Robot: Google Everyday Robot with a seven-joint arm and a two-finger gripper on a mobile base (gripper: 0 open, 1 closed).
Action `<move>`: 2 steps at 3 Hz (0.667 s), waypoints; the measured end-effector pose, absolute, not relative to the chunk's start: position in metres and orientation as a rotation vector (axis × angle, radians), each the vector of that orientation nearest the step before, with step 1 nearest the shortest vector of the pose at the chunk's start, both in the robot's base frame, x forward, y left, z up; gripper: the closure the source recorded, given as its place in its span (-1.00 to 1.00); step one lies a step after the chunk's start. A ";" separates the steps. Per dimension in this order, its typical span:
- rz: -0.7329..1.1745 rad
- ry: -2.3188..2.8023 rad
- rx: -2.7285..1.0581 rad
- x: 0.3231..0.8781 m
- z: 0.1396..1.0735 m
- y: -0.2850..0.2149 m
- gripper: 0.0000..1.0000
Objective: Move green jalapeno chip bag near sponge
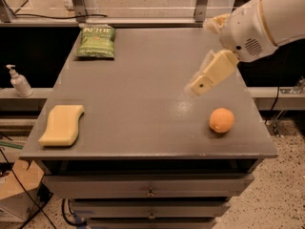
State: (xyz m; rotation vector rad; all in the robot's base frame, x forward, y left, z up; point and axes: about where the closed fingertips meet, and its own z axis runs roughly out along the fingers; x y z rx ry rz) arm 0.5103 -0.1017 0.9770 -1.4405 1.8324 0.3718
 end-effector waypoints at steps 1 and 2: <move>0.470 1.808 -1.312 0.547 0.972 -0.069 -1.00; 0.538 1.791 -1.245 0.578 0.966 -0.041 -1.00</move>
Offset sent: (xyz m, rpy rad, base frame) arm 0.1108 0.0911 -0.0204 0.3079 0.0457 -0.0783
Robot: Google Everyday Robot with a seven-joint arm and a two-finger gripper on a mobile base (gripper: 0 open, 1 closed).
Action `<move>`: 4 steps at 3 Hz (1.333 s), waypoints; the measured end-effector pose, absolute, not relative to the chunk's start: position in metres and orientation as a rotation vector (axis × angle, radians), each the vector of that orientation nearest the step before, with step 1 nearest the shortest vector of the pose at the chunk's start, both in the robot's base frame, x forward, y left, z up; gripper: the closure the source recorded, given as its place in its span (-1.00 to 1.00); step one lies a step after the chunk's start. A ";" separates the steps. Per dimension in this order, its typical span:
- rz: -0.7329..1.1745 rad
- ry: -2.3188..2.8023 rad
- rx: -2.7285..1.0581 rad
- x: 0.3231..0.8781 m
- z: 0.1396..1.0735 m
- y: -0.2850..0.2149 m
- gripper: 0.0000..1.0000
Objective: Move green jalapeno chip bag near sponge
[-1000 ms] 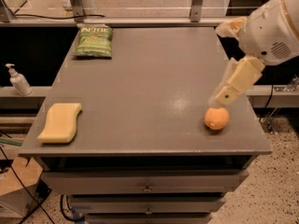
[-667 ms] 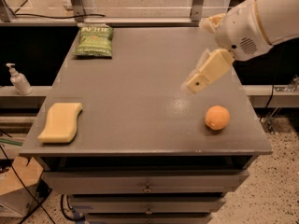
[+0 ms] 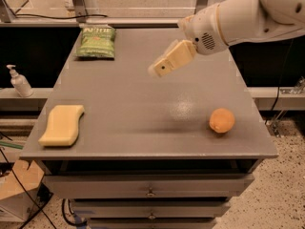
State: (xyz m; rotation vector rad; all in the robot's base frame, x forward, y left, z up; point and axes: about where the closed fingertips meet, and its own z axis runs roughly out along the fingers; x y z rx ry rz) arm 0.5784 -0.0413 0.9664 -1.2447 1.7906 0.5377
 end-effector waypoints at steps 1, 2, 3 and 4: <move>0.586 1.767 -1.210 0.611 0.963 -0.008 -1.00; 0.591 1.763 -1.213 0.613 0.963 -0.003 -1.00; 0.644 1.755 -1.165 0.617 0.953 0.007 -1.00; 0.717 1.706 -1.141 0.633 0.944 0.033 -1.00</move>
Offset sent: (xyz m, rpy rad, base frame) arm 0.0293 0.0298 -0.0029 0.0482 0.0031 0.0009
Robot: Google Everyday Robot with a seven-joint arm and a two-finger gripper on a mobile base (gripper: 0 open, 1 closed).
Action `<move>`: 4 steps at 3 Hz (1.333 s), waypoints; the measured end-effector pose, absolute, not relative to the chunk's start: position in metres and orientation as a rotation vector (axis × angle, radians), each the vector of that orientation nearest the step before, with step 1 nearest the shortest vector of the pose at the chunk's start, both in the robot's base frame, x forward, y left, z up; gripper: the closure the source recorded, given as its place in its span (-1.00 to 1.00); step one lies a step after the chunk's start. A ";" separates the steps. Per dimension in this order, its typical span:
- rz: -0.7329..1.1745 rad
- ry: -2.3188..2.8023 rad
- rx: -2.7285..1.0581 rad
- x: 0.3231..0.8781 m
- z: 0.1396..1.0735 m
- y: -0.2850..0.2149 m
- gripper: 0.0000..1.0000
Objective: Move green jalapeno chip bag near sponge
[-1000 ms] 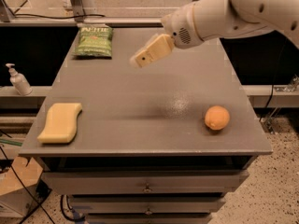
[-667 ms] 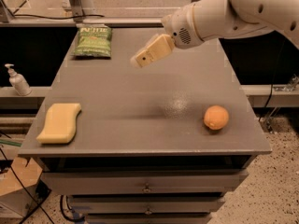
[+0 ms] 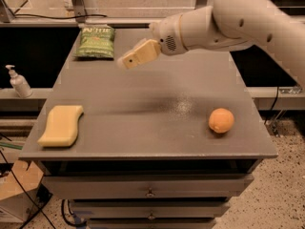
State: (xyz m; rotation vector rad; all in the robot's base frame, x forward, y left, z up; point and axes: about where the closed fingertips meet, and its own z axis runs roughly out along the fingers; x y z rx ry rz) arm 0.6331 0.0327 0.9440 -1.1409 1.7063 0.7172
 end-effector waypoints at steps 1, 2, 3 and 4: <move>0.791 1.633 -1.144 0.653 0.933 0.058 -1.00; 0.773 1.586 -1.165 0.671 0.920 0.078 -1.00; 0.718 1.556 -1.157 0.690 0.909 0.096 -1.00; 0.679 1.533 -1.149 0.715 0.901 0.115 -1.00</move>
Offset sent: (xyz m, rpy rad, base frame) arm 0.0648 0.0655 -0.0415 0.0689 -0.1263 0.0691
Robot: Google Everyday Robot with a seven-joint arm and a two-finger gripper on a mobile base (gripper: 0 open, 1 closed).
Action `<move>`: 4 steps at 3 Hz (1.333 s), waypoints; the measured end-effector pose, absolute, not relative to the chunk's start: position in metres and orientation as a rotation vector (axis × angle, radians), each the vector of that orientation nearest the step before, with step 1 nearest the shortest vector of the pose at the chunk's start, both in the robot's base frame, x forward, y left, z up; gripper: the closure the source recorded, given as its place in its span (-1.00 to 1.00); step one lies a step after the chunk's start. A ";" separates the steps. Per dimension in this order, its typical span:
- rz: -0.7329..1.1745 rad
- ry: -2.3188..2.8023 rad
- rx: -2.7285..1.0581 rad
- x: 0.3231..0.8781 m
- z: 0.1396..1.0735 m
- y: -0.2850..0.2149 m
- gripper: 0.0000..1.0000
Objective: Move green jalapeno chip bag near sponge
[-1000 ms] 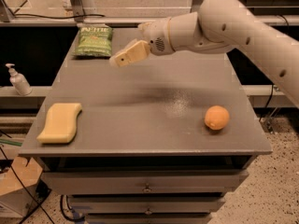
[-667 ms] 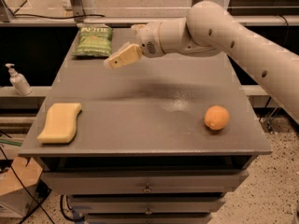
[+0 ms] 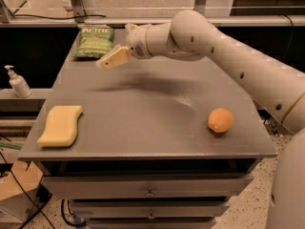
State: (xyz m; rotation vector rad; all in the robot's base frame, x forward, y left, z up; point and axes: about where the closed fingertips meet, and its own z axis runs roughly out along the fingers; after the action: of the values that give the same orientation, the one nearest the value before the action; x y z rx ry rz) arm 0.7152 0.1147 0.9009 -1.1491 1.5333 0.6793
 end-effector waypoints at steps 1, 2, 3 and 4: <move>0.680 1.533 -1.150 0.715 0.901 0.115 -1.00; 0.679 1.545 -1.139 0.719 0.897 0.118 -1.00; 0.680 1.540 -1.101 0.732 0.892 0.127 -1.00; 0.683 1.547 -1.060 0.750 0.884 0.138 -1.00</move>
Offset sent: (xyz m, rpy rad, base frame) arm 0.0107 0.0010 -0.0072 0.0017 0.0170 -0.0342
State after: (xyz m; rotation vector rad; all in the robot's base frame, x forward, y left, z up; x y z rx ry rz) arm 0.7499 0.1377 0.8836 -1.0603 1.5467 0.6826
